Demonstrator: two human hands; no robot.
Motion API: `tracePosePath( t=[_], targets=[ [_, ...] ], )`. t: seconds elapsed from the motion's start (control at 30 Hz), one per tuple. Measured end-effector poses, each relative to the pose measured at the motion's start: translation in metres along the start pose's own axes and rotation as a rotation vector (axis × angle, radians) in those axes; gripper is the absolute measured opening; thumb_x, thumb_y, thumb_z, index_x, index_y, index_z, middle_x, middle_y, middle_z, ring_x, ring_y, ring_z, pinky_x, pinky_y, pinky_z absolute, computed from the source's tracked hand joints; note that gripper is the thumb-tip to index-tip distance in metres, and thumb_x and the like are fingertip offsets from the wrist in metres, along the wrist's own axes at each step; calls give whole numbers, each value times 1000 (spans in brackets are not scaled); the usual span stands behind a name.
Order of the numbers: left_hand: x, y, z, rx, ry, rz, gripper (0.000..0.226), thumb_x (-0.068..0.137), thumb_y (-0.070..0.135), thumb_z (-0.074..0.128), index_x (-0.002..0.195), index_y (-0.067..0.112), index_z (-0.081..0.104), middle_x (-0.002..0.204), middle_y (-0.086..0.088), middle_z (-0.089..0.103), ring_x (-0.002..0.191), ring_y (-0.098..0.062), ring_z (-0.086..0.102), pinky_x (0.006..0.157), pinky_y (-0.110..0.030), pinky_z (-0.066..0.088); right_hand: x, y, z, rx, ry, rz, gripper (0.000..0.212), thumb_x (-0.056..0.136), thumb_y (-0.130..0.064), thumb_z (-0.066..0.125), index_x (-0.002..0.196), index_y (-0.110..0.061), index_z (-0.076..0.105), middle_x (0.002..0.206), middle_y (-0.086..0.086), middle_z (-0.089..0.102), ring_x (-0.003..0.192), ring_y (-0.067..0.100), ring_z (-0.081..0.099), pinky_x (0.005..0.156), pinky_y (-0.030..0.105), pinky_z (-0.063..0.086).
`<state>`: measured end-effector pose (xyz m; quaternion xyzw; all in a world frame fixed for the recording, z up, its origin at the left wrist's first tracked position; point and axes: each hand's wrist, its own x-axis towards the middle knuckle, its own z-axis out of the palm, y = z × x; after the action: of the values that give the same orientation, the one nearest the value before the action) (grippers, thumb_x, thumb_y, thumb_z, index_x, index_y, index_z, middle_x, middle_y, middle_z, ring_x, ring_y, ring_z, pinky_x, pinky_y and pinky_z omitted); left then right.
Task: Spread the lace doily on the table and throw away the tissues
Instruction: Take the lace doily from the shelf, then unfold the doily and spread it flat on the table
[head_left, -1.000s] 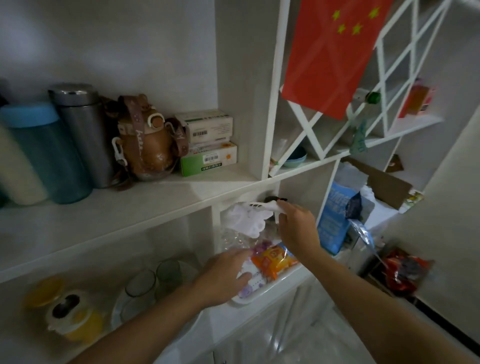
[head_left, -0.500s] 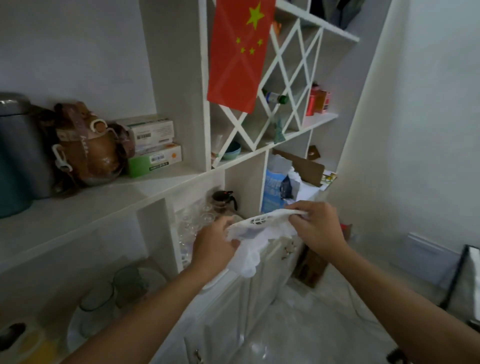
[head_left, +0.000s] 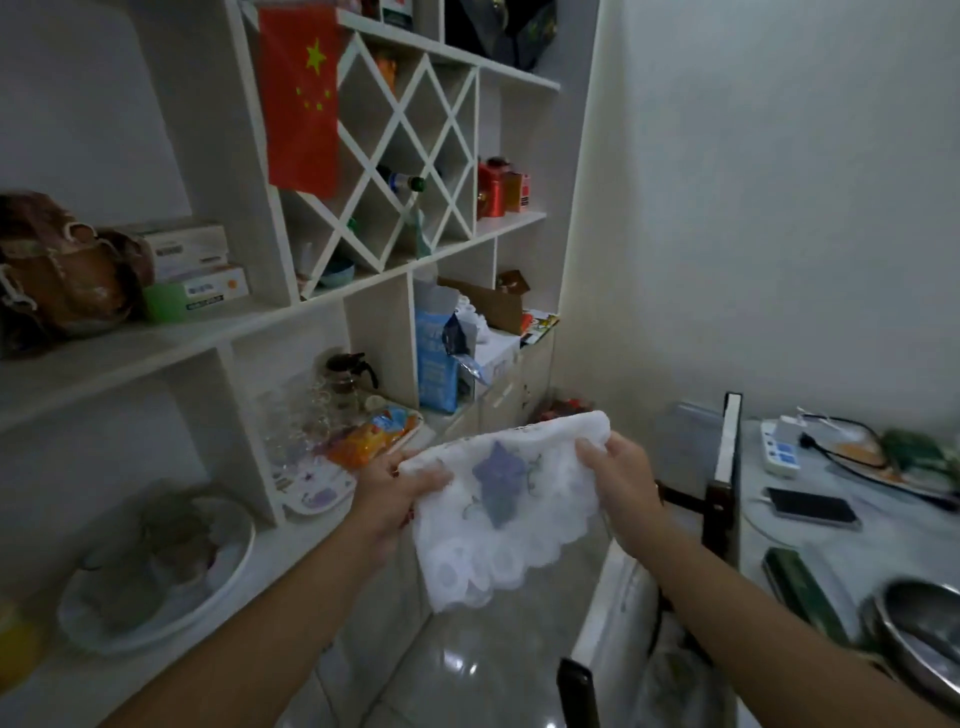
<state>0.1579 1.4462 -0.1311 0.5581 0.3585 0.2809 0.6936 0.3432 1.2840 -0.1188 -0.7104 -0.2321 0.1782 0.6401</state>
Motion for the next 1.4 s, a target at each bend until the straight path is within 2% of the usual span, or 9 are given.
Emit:
tracePosePath(
  t=[0.1,0.33,0.47,0.53,0.63,0.83,1.07,1.17,1.4],
  targets=[
    [-36,-11,27,47,-28,-30,20,77,-3,73,93,5,66,91,-19,71,80,-33,68,81,-51,57,-38,12,-35,-54,70,32,18,93,-8,52,93,-2,69,94,21,73,84,34,71,77,48,58],
    [-88,-17,81,144,-185,-4,29,75,-3,76,99,6,63,92,-17,71,69,-24,68,58,-33,58,-109,20,-110,-66,277,89,19,94,-12,56,82,-22,66,86,5,72,83,24,69,75,37,56],
    [-117,-22,117,190,-361,14,32,79,-1,73,108,10,63,101,-13,70,82,-28,70,65,-38,62,-156,27,-154,-37,434,133,10,94,-13,59,92,-14,69,90,9,73,83,25,69,73,36,59],
    [-133,-30,134,208,-437,10,30,80,2,72,108,14,65,103,-11,70,89,-30,71,68,-42,63,-184,31,-174,-28,510,171,11,93,-16,61,85,-18,68,91,12,74,87,29,71,82,46,60],
    [-163,-44,155,241,-545,-8,27,81,5,72,104,18,68,102,-7,70,87,-24,72,65,-37,62,-231,36,-198,44,647,221,19,93,-12,61,77,-20,67,84,8,72,78,25,68,78,39,57],
    [-231,-66,204,250,-712,-40,31,79,0,72,108,10,67,100,-13,71,90,-30,71,70,-39,63,-316,46,-253,146,867,283,15,89,-10,64,85,4,69,85,17,68,78,24,62,73,40,53],
    [-307,-84,280,261,-874,-68,33,73,-5,76,102,11,70,94,-16,71,72,-24,66,66,-36,60,-403,45,-325,157,1049,285,24,89,-15,65,95,8,69,98,31,72,88,39,71,82,55,58],
    [-345,-93,315,267,-935,-58,30,75,-7,74,96,13,70,91,-16,71,70,-25,64,66,-36,59,-437,45,-361,190,1101,292,29,91,-12,63,100,16,63,103,37,67,77,29,65,71,43,57],
    [-446,-129,412,246,-1005,-89,34,76,-12,70,105,7,70,95,-17,72,79,-28,63,86,-50,56,-512,55,-471,490,1113,317,27,83,-22,76,100,-3,67,93,14,73,80,30,70,73,42,60]
  ],
)
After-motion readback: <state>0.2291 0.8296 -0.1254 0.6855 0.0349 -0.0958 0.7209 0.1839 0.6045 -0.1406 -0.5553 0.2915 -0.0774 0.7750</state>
